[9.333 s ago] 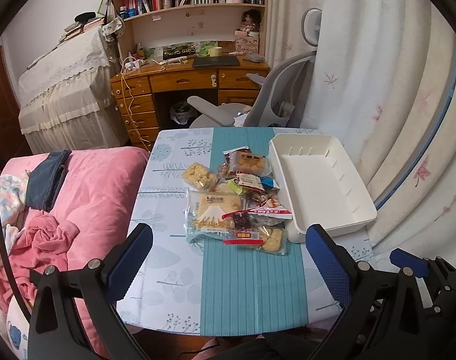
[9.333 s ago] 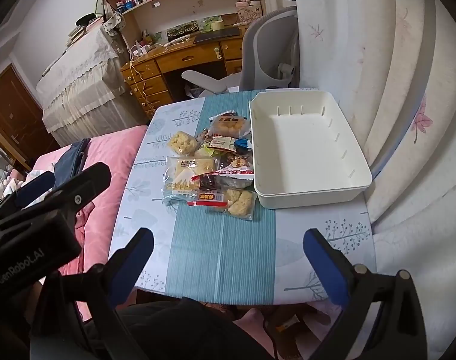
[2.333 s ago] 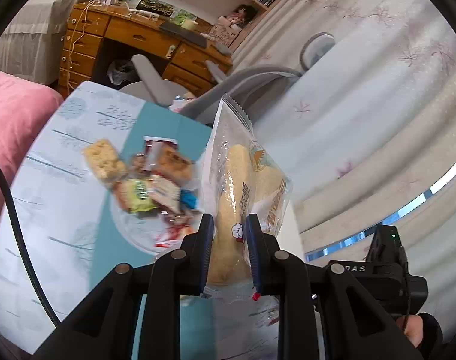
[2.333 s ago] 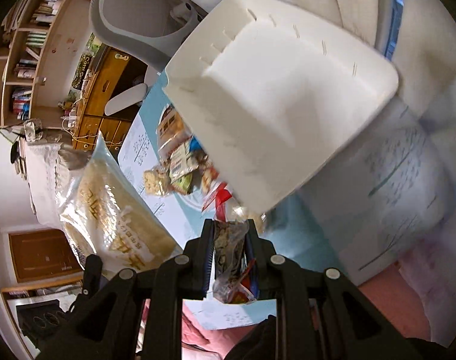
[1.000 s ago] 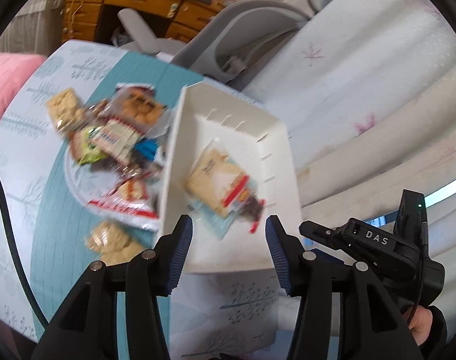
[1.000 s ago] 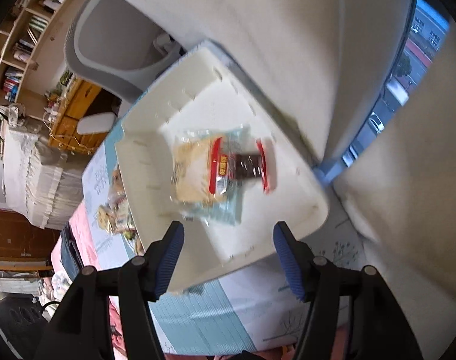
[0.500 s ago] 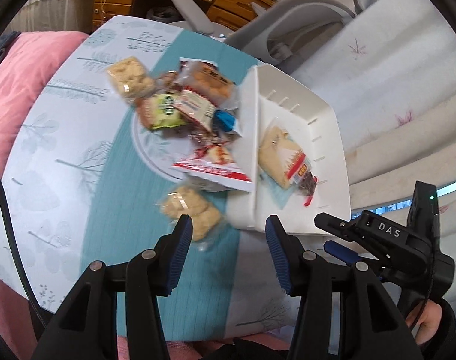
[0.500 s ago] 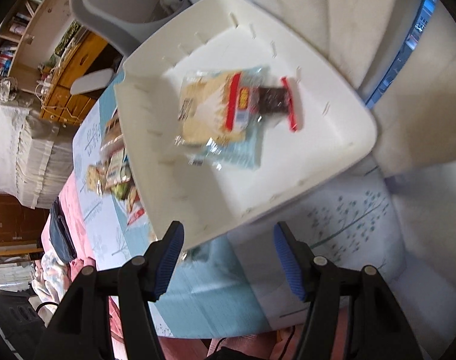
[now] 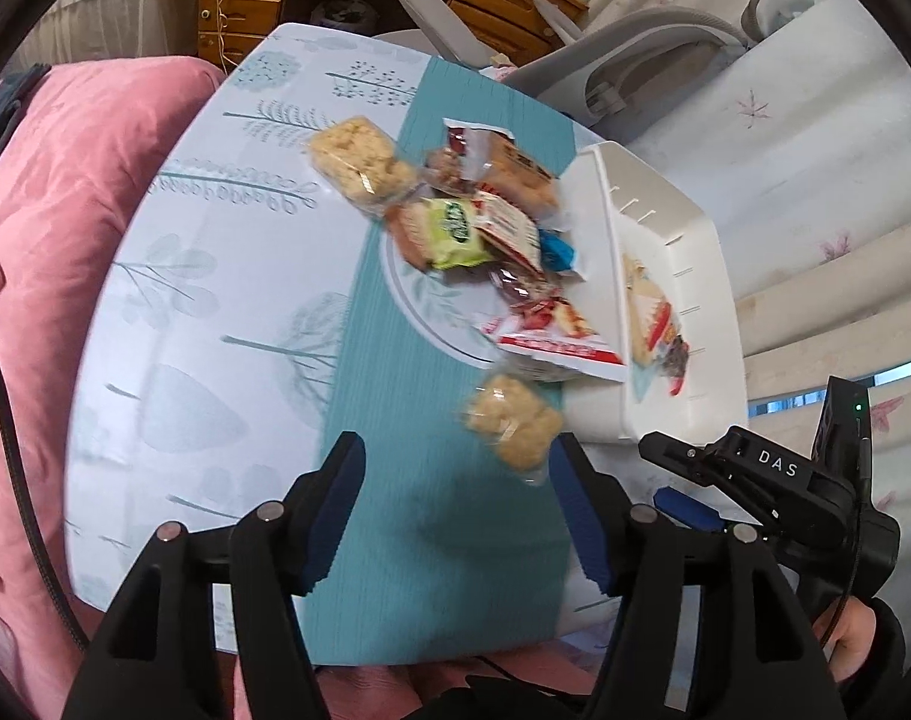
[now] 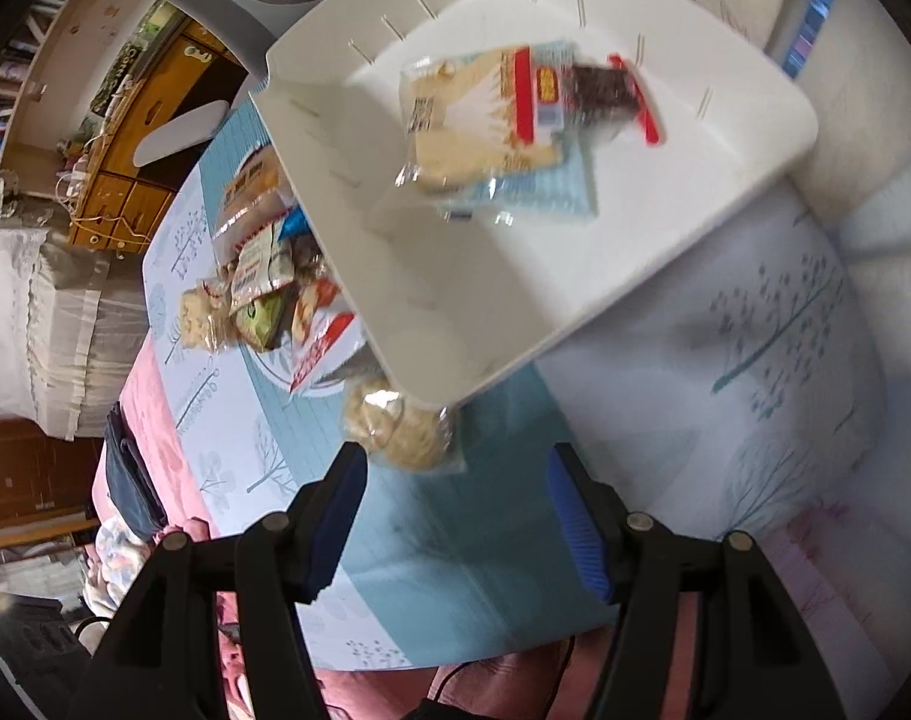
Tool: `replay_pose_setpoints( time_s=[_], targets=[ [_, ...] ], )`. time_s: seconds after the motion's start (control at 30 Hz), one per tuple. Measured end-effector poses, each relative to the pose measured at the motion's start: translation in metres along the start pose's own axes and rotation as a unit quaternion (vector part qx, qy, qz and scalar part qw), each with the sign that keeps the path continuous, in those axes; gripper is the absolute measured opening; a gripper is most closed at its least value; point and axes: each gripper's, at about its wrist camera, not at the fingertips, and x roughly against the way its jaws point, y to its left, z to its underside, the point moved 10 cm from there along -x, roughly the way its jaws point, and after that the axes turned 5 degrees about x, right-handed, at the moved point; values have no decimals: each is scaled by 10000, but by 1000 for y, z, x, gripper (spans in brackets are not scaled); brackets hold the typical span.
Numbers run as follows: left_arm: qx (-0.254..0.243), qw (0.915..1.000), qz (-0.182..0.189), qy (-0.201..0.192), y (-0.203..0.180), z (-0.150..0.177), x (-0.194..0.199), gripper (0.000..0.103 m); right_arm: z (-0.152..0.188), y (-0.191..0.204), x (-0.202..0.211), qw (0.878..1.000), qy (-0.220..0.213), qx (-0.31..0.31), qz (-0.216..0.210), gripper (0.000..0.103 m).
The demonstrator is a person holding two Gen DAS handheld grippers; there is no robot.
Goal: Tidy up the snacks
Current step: 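Withdraw both tools from the tray toward the crispy rice square packets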
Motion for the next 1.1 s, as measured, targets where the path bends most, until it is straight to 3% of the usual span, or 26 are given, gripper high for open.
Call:
replay_pose_setpoints(
  time_s=[0.1, 0.2, 0.4, 0.53, 0.73, 1.1],
  targets=[
    [-116, 9999, -104, 69, 19, -10, 3, 72, 9, 8, -9, 9998, -27, -185, 16, 74],
    [-250, 9993, -225, 164, 37, -22, 4, 77, 14, 14, -17, 9992, -149, -352, 89, 74],
    [-471, 9975, -275, 440, 65, -53, -4, 78, 15, 17, -25, 9953, -637, -460, 560, 74],
    [-531, 9944, -563, 722, 76, -72, -17, 79, 18, 11, -30, 9908, -876, -504, 900, 74],
    [-171, 9921, -764, 976, 85, -101, -43, 80, 25, 5, -39, 9887, -1011, -554, 963, 75],
    [470, 9886, -1064, 956, 87, -141, -99, 80, 19, 22, -70, 9896, -1226, 26, 754, 75]
  ],
)
